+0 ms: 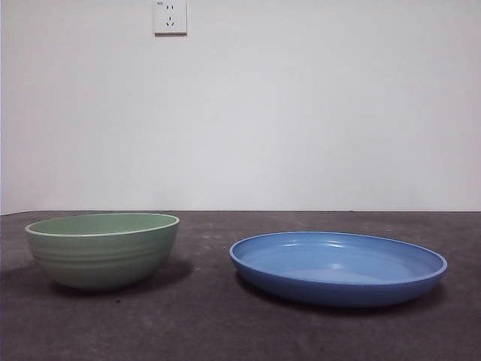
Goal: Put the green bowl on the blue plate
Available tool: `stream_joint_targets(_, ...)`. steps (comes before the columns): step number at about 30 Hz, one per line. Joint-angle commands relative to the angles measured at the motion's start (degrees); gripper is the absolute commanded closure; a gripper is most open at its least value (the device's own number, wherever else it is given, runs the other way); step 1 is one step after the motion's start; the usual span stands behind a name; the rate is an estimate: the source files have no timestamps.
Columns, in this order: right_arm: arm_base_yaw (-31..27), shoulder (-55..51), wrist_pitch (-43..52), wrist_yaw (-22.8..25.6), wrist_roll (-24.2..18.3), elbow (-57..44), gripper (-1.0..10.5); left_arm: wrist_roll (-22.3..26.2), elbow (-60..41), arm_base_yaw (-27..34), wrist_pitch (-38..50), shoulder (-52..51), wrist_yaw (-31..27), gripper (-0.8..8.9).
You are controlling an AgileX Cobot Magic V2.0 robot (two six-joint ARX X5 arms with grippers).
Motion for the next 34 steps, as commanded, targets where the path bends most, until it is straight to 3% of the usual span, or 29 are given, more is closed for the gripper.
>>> stream_joint_targets(1, 0.7, 1.5, -1.4, -0.3, -4.6, 0.7, 9.3, 4.1, 0.8, -1.4, -2.0, 1.3, 0.6, 7.93)
stream_joint_targets(7, 0.7, 1.6, -2.1, -0.1, -5.6, 0.7, 9.3, 5.0, 0.8, -1.7, -1.4, 1.6, 0.6, 7.77)
stream_joint_targets(9, 0.7, 1.6, -2.1, -0.1, -5.6, 0.7, 9.2, 5.5, 0.8, -1.7, -1.0, 1.6, 0.6, 7.16)
stream_joint_targets(11, 0.7, 1.6, -2.1, 0.0, -5.5, 0.7, 8.3, 5.9, 0.8, -1.7, -0.9, 1.6, 0.5, 5.71)
stream_joint_targets(15, 0.7, 1.6, -2.1, 0.4, -5.5, 0.7, 4.7, 7.3, 0.8, -1.7, -0.8, 1.6, 0.0, 2.17)
stream_joint_targets(18, 0.7, 1.6, -2.1, 0.4, -5.5, 0.7, 4.0, 8.0, 0.8, -1.7, -0.8, 1.6, -3.1, 1.05)
stream_joint_targets(23, 0.7, 1.6, -2.1, 0.3, -5.5, 0.7, 4.0, 7.9, 0.8, -1.7, -1.1, 1.7, -7.0, 0.97)
stream_joint_targets(34, 0.7, 1.4, -1.7, 0.3, -5.4, 0.7, 4.0, 4.0, 0.8, 2.5, -5.4, 11.6, -7.3, 0.99)
